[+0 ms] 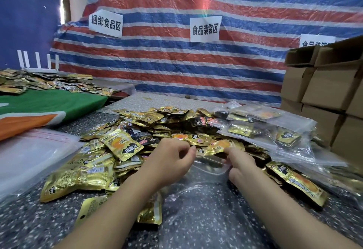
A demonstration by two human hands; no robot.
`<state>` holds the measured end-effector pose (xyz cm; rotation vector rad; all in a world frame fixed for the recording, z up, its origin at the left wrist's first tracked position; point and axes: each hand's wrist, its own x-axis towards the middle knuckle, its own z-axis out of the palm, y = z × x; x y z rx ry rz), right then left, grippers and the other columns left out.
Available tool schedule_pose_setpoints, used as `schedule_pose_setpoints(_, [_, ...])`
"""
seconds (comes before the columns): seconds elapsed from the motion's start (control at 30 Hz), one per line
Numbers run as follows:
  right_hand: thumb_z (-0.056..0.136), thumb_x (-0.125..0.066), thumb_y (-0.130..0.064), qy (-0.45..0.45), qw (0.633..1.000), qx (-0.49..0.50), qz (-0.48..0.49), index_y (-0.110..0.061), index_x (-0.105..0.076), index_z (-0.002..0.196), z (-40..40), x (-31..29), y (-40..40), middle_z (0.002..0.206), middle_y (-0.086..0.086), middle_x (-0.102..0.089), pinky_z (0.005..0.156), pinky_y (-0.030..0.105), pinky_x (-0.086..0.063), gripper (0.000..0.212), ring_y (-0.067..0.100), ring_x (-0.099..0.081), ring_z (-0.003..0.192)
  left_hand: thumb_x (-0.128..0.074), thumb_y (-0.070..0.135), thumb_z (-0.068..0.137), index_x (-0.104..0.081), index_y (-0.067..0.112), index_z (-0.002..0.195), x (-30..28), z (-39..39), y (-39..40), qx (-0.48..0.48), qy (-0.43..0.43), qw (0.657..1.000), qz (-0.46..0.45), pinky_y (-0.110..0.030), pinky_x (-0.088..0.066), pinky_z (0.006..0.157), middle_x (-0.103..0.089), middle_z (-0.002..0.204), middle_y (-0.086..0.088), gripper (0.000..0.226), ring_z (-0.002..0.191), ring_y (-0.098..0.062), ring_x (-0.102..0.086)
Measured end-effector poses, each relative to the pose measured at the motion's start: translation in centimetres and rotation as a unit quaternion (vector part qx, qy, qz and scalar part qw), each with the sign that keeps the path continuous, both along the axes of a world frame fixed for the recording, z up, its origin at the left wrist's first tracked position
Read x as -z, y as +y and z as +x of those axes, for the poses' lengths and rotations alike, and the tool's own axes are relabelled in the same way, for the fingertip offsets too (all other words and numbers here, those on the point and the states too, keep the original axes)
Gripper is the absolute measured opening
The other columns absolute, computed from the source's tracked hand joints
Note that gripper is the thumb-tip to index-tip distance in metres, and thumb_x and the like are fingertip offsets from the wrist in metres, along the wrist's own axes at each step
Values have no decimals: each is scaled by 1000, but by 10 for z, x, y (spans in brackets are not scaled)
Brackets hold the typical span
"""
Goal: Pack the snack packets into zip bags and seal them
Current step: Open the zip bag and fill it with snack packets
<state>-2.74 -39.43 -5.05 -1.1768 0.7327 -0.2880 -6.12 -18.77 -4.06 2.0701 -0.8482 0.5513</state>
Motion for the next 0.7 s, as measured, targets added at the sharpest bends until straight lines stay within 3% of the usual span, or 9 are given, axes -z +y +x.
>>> schedule_pose_setpoints(0.07, [95,-63,-10,17,998,-56,-16,0,-59,112,-13,4,-4,80,6,-58,52,27,-51,21,18,-58,61,-54,29,98,-40,22,49,1,0,-1,0,1,1000,4,-22,-27,45,-39,43,11,51,43,-8,-33])
schedule_pose_setpoints(0.17, [100,-57,-24,45,988,-136,-63,3,-59,108,-27,4,-12,88,14,-68,34,21,-44,28,18,-64,50,-54,30,98,-41,23,50,3,0,-1,3,7,1000,4,-21,-28,45,-42,44,12,51,44,-7,-34])
schedule_pose_setpoints(0.23, [101,-56,-31,54,981,-167,-82,3,-55,110,-30,3,-16,95,20,-72,37,24,-48,35,21,-68,57,-54,31,98,-41,24,50,3,0,-2,4,9,1000,6,-21,-30,46,-46,48,14,50,44,-7,-35])
schedule_pose_setpoints(0.37, [98,-63,-26,24,987,-126,-99,-3,-48,112,-27,2,-16,87,21,-71,43,28,-54,31,24,-70,55,-54,31,98,-42,23,50,4,2,-2,4,8,1000,9,-21,-27,46,-44,46,12,50,44,-7,-34])
schedule_pose_setpoints(0.43, [94,-68,-25,-3,990,-89,-113,2,-51,118,-22,2,-12,97,19,-69,48,29,-56,40,22,-71,55,-54,31,97,-42,23,50,4,2,-1,2,5,1000,7,-23,-26,47,-41,45,11,49,44,-7,-33])
schedule_pose_setpoints(0.53, [89,-74,-22,-52,995,-86,-22,-3,-51,134,-15,2,-5,124,19,-61,70,39,-61,54,26,-72,76,-54,31,98,-45,23,51,4,1,-1,4,11,1000,13,-22,-27,46,-42,45,11,49,44,-7,-34])
schedule_pose_setpoints(0.6, [89,-73,-19,-60,991,-101,61,-6,-54,131,-12,1,0,131,21,-57,85,47,-59,48,28,-69,83,-53,31,98,-46,23,51,4,1,-1,11,15,1000,17,-21,-28,46,-44,45,12,48,43,-7,-34])
schedule_pose_setpoints(0.7, [91,-70,-12,-48,991,-86,88,-3,-57,128,-9,-3,4,128,23,-59,76,39,-59,41,26,-66,78,-54,30,98,-47,21,52,3,0,0,16,25,999,21,-20,-29,46,-42,45,11,48,44,-6,-34])
